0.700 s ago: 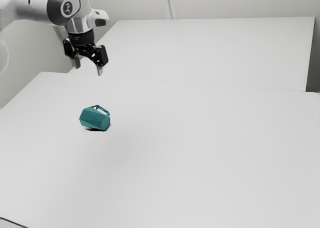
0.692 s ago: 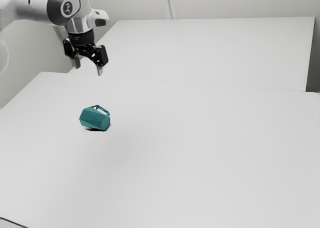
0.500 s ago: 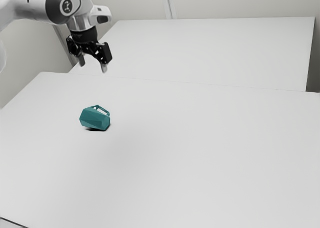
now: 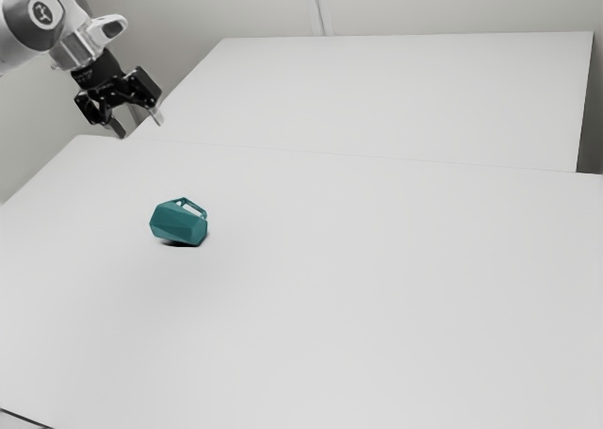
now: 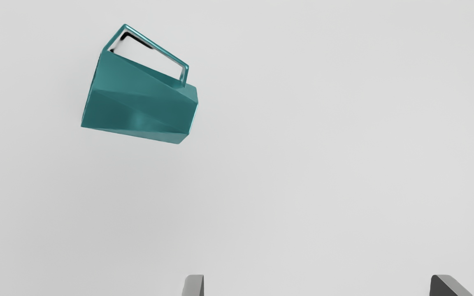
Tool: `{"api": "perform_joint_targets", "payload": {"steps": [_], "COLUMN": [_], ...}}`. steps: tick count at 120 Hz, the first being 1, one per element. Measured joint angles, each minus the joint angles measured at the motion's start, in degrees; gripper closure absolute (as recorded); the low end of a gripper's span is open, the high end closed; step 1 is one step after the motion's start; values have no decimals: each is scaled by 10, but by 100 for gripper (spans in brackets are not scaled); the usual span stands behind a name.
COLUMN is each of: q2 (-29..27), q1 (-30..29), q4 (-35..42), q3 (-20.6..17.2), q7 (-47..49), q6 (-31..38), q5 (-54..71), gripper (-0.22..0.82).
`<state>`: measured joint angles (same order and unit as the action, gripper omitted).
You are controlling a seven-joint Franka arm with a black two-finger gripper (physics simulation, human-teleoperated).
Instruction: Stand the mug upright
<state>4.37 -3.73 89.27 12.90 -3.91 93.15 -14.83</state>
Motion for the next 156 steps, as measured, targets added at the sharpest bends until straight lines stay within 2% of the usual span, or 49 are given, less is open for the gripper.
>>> {"api": "perform_joint_targets", "payload": {"steps": [26,48,70,101,130,156], "q2": [18,76,138,248,315,343], "q1": [3,-11,-55,-104,-139,-157], "q4": [61,65,56,-47,-63,-88], "q3": [88,132,137,137,136,136], "q7": [-39,-100,-179,-271,-329,-350], "q6": [31,48,49,-1,-69,-117], "q5": [-94,-167,-241,-314,-404,-448], "gripper": [1,1,1,1,1,1]}}
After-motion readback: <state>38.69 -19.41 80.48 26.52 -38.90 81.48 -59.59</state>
